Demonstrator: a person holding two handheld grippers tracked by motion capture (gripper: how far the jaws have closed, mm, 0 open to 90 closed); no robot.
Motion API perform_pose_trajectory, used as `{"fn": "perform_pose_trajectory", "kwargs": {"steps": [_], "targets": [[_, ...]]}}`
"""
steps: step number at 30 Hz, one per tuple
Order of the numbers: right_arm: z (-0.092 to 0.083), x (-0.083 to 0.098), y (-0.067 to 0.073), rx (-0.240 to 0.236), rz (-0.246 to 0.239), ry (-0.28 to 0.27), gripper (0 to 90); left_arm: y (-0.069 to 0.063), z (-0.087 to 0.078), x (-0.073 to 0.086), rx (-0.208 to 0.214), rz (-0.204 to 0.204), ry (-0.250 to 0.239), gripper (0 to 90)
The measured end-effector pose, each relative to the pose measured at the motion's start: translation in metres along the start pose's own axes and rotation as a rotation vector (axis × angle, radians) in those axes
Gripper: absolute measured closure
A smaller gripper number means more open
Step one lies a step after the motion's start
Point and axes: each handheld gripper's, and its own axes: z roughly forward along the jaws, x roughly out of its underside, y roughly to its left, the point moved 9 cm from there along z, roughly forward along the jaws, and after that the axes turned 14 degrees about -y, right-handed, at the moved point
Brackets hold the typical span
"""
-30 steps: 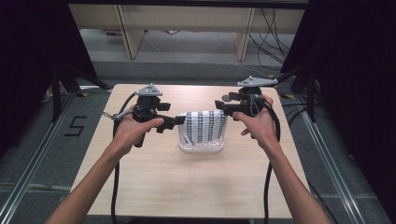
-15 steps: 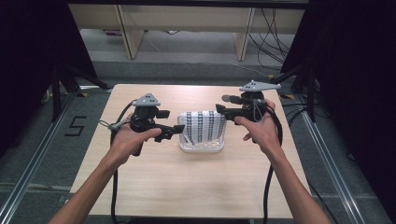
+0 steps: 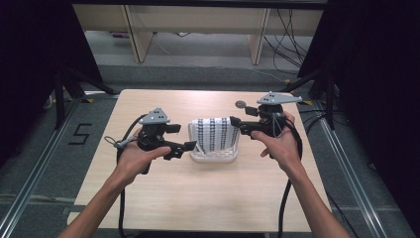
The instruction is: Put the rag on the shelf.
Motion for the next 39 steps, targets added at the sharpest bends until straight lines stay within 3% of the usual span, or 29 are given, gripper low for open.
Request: {"fn": "perform_pose_trajectory", "kwargs": {"steps": [4, 7, 12, 13, 14, 15, 16, 18, 22, 27, 28, 34, 35, 38, 39], "targets": [[-0.004, 0.004, 0.003, -0.004, 0.009, 0.001, 33.0, -0.003, -0.002, 0.003, 0.006, 0.005, 0.002, 18.5], [-0.005, 0.007, 0.001, -0.013, -0.014, -0.009, 33.0, -0.006, -0.004, 0.007, 0.010, 0.001, 0.004, 18.5], [-0.008, 0.012, 0.003, -0.001, 0.022, -0.018, 32.9, -0.008, -0.005, 0.013, 0.013, 0.004, 0.000, 18.5], [-0.008, 0.013, 0.004, -0.016, 0.018, -0.010, 32.8, -0.009, -0.005, 0.014, 0.016, 0.001, 0.006, 18.5], [-0.009, 0.014, 0.006, -0.010, 0.042, -0.011, 32.7, -0.009, -0.006, 0.016, 0.014, 0.007, 0.010, 18.5], [-0.009, 0.015, 0.004, -0.018, 0.011, -0.007, 32.4, -0.009, -0.005, 0.017, 0.019, 0.004, 0.005, 18.5], [-0.009, 0.016, 0.006, -0.026, 0.025, -0.011, 32.2, -0.009, -0.006, 0.018, 0.017, 0.004, 0.007, 18.5], [-0.010, 0.017, 0.004, -0.013, 0.004, -0.014, 31.9, -0.010, -0.006, 0.019, 0.019, 0.000, 0.002, 18.5], [-0.012, 0.020, 0.008, -0.021, 0.034, -0.011, 31.3, -0.011, -0.007, 0.023, 0.021, -0.008, 0.002, 18.5], [-0.013, 0.021, 0.009, -0.031, 0.012, -0.023, 29.7, -0.013, -0.010, 0.026, 0.025, -0.010, 0.004, 18.5], [-0.014, 0.023, 0.011, -0.028, 0.038, -0.017, 29.7, -0.014, -0.011, 0.027, 0.026, -0.011, 0.002, 18.5], [-0.016, 0.028, 0.013, -0.034, 0.015, -0.017, 28.4, -0.016, -0.014, 0.031, 0.037, -0.008, 0.002, 18.5], [-0.016, 0.029, 0.015, -0.041, 0.041, -0.014, 28.3, -0.016, -0.015, 0.033, 0.034, -0.006, 0.005, 18.4], [-0.017, 0.031, 0.016, -0.045, 0.032, -0.016, 27.9, -0.017, -0.016, 0.036, 0.036, -0.006, 0.007, 18.3], [-0.018, 0.033, 0.017, -0.038, 0.052, -0.010, 27.9, -0.018, -0.017, 0.037, 0.037, -0.005, 0.004, 18.3]]}}
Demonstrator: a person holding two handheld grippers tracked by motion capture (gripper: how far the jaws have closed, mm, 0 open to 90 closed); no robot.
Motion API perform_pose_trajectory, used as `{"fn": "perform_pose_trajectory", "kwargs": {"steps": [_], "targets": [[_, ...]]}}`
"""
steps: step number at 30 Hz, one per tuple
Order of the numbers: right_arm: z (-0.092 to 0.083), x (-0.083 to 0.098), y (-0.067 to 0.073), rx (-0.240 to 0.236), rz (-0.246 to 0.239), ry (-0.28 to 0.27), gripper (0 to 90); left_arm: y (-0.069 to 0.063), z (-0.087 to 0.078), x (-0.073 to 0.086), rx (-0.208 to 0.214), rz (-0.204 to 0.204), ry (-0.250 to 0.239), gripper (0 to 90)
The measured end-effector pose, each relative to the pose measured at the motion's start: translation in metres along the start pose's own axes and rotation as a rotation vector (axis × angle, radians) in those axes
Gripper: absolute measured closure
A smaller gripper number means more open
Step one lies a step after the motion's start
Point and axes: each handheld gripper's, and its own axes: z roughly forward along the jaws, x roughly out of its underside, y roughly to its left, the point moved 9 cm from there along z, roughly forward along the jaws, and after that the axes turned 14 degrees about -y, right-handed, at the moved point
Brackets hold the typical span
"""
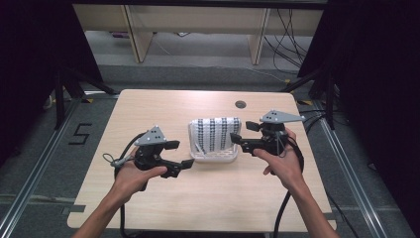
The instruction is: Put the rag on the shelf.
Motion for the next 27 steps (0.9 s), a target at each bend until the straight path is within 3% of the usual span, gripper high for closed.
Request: {"fn": "perform_pose_trajectory", "kwargs": {"steps": [3, 6, 11, 14, 15, 20, 22, 25, 27], "targets": [[-0.001, 0.003, 0.001, -0.005, -0.015, -0.003, 27.4, -0.002, -0.001, 0.003, 0.011, -0.001, 0.000, 18.2], [-0.003, 0.006, 0.004, -0.003, 0.005, -0.001, 27.4, -0.003, -0.002, 0.007, 0.002, 0.002, 0.008, 18.2], [-0.005, 0.009, 0.007, -0.017, -0.024, -0.007, 27.3, -0.007, -0.002, 0.013, 0.011, 0.013, 0.008, 18.2], [-0.008, 0.013, 0.011, -0.015, -0.009, 0.007, 27.3, -0.010, -0.002, 0.017, 0.007, 0.027, 0.014, 18.2], [-0.008, 0.013, 0.010, -0.024, -0.032, 0.002, 27.3, -0.010, -0.003, 0.018, 0.007, 0.030, 0.018, 18.2], [-0.010, 0.019, 0.015, -0.029, -0.003, 0.004, 27.3, -0.013, -0.003, 0.024, 0.002, 0.037, 0.017, 18.2], [-0.010, 0.020, 0.013, -0.039, -0.023, 0.005, 27.3, -0.013, -0.004, 0.026, 0.004, 0.043, 0.030, 18.2], [-0.012, 0.027, 0.017, -0.039, 0.006, 0.018, 27.3, -0.014, -0.004, 0.029, 0.007, 0.051, 0.022, 18.2], [-0.012, 0.028, 0.015, -0.037, -0.018, 0.014, 27.3, -0.013, -0.006, 0.031, 0.002, 0.052, 0.034, 18.2]]}}
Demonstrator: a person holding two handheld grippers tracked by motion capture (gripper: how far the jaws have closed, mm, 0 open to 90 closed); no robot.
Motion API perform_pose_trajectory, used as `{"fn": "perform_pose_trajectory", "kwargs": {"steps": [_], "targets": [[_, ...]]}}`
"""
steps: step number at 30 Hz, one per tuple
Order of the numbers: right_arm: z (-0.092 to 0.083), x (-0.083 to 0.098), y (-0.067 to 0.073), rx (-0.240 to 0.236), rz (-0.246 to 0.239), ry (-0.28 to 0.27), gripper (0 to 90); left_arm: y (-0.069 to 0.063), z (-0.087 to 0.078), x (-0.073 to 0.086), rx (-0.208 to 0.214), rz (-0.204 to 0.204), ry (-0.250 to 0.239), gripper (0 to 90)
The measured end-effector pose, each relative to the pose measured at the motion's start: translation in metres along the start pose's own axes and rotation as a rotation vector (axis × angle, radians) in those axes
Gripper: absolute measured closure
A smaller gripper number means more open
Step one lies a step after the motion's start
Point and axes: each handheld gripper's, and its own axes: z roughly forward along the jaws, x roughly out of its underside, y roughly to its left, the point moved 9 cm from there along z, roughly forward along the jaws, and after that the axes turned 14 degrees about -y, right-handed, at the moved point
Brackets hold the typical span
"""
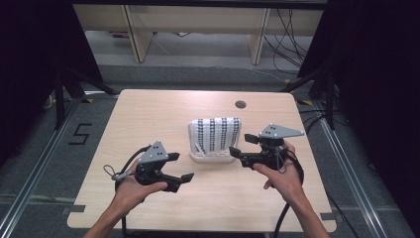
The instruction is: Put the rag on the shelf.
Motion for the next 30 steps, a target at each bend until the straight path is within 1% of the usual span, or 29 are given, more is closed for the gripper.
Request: {"fn": "perform_pose_trajectory", "kwargs": {"steps": [1, 3, 4, 5, 6, 7, 8, 9, 10, 11, 12, 13, 14, 15, 16, 17, 18, 19, 20, 21, 22, 23, 24, 26, 27, 28, 29, 30], "targets": [[-0.001, 0.003, 0.002, 0.000, 0.016, 0.009, 27.3, 0.000, -0.001, 0.002, 0.000, 0.000, 0.000, 18.2], [-0.001, 0.005, 0.004, -0.008, 0.018, 0.001, 27.3, -0.001, -0.001, 0.004, 0.003, -0.005, -0.003, 18.2], [-0.003, 0.006, 0.003, -0.006, 0.004, 0.013, 27.3, -0.002, -0.001, 0.005, 0.002, -0.003, -0.005, 18.2], [-0.003, 0.007, 0.004, -0.008, 0.007, 0.010, 27.3, -0.003, -0.001, 0.006, 0.006, -0.006, -0.009, 18.2], [-0.003, 0.009, 0.007, -0.017, 0.023, 0.015, 27.2, -0.003, -0.002, 0.007, 0.006, 0.000, 0.001, 18.2], [-0.003, 0.009, 0.007, -0.017, 0.023, 0.015, 27.2, -0.003, -0.002, 0.007, 0.006, 0.000, 0.001, 18.2], [-0.004, 0.009, 0.006, -0.014, 0.010, 0.021, 27.3, -0.004, -0.002, 0.008, 0.014, -0.005, -0.006, 18.2], [-0.004, 0.011, 0.008, -0.026, 0.002, 0.010, 27.3, -0.005, -0.003, 0.011, 0.010, -0.006, -0.007, 18.2], [-0.006, 0.012, 0.011, -0.020, 0.023, 0.017, 27.3, -0.005, -0.003, 0.011, 0.010, -0.006, -0.007, 18.2], [-0.007, 0.013, 0.010, -0.018, 0.003, 0.019, 27.3, -0.007, -0.004, 0.014, 0.015, -0.006, -0.010, 18.2], [-0.007, 0.014, 0.012, -0.024, 0.015, 0.018, 27.2, -0.007, -0.006, 0.016, 0.006, -0.003, -0.003, 18.2], [-0.007, 0.014, 0.012, -0.023, -0.005, 0.006, 27.2, -0.008, -0.007, 0.017, 0.009, -0.007, -0.007, 18.2], [-0.009, 0.015, 0.014, -0.019, 0.008, 0.022, 27.1, -0.009, -0.007, 0.018, 0.011, -0.009, -0.006, 18.2], [-0.007, 0.015, 0.015, -0.039, 0.000, 0.004, 27.0, -0.009, -0.008, 0.019, 0.011, -0.009, -0.008, 18.2], [-0.008, 0.016, 0.015, -0.044, -0.009, 0.009, 26.9, -0.010, -0.008, 0.021, 0.014, -0.008, -0.007, 18.2], [-0.010, 0.018, 0.015, -0.026, -0.010, 0.017, 26.8, -0.010, -0.009, 0.022, 0.014, -0.005, -0.001, 18.2], [-0.010, 0.019, 0.016, -0.028, -0.003, 0.020, 26.8, -0.010, -0.009, 0.024, 0.012, -0.010, -0.004, 18.2], [-0.009, 0.021, 0.016, -0.037, 0.001, 0.009, 26.8, -0.012, -0.009, 0.025, 0.024, -0.016, -0.012, 18.2], [-0.009, 0.021, 0.016, -0.037, 0.001, 0.009, 26.8, -0.012, -0.009, 0.025, 0.024, -0.016, -0.012, 18.2], [-0.010, 0.024, 0.019, -0.041, 0.032, 0.014, 26.8, -0.011, -0.010, 0.028, 0.015, -0.013, -0.001, 18.2], [-0.010, 0.025, 0.018, -0.049, 0.015, 0.015, 26.8, -0.012, -0.010, 0.030, 0.014, -0.015, -0.005, 18.2], [-0.011, 0.027, 0.018, -0.037, 0.021, 0.018, 26.7, -0.012, -0.011, 0.031, 0.014, -0.016, 0.001, 18.2], [-0.012, 0.028, 0.020, -0.040, 0.028, 0.021, 26.7, -0.012, -0.012, 0.031, 0.015, -0.019, 0.000, 18.2], [-0.013, 0.029, 0.019, -0.034, 0.020, 0.018, 26.7, -0.013, -0.012, 0.032, 0.016, -0.021, -0.005, 18.2], [-0.015, 0.032, 0.020, -0.033, 0.022, 0.025, 26.4, -0.013, -0.011, 0.034, 0.025, -0.023, -0.009, 18.2], [-0.014, 0.032, 0.018, -0.034, 0.002, 0.016, 26.4, -0.013, -0.011, 0.034, 0.025, -0.023, -0.009, 18.2], [-0.015, 0.034, 0.022, -0.040, 0.034, 0.017, 26.4, -0.013, -0.012, 0.037, 0.020, -0.023, -0.005, 18.2], [-0.015, 0.034, 0.022, -0.040, 0.034, 0.017, 26.4, -0.013, -0.012, 0.037, 0.020, -0.023, -0.005, 18.2]]}}
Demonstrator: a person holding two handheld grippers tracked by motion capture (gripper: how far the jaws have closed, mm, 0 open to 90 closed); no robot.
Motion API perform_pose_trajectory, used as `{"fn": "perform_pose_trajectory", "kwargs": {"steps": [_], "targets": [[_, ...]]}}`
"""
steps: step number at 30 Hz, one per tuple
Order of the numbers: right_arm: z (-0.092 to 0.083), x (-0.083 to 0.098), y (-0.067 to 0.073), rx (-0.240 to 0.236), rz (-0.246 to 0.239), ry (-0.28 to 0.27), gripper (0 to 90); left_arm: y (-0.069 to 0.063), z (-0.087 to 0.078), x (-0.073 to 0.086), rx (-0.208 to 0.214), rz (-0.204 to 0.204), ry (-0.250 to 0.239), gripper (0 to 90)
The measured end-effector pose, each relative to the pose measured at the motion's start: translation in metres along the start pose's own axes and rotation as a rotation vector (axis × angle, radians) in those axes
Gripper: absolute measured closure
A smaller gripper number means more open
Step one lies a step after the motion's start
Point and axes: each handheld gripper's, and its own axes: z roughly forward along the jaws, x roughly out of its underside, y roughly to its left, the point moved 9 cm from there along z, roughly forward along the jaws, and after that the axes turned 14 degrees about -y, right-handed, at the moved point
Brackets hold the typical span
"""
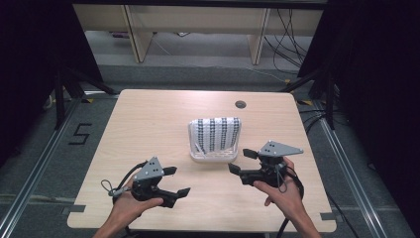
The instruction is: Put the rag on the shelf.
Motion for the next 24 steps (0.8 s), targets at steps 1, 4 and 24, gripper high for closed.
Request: {"fn": "perform_pose_trajectory", "kwargs": {"steps": [1, 4, 24], "targets": [[0.000, 0.004, 0.000, -0.006, -0.017, 0.005, 26.4, 0.000, -0.001, 0.003, -0.004, -0.001, 0.000, 18.2], [-0.002, 0.009, 0.002, 0.006, -0.008, 0.018, 26.2, -0.001, -0.002, 0.006, -0.003, -0.009, 0.002, 18.2], [-0.008, 0.054, 0.014, -0.020, -0.001, 0.080, 25.9, -0.004, -0.009, 0.045, -0.006, -0.017, 0.025, 17.7]]}}
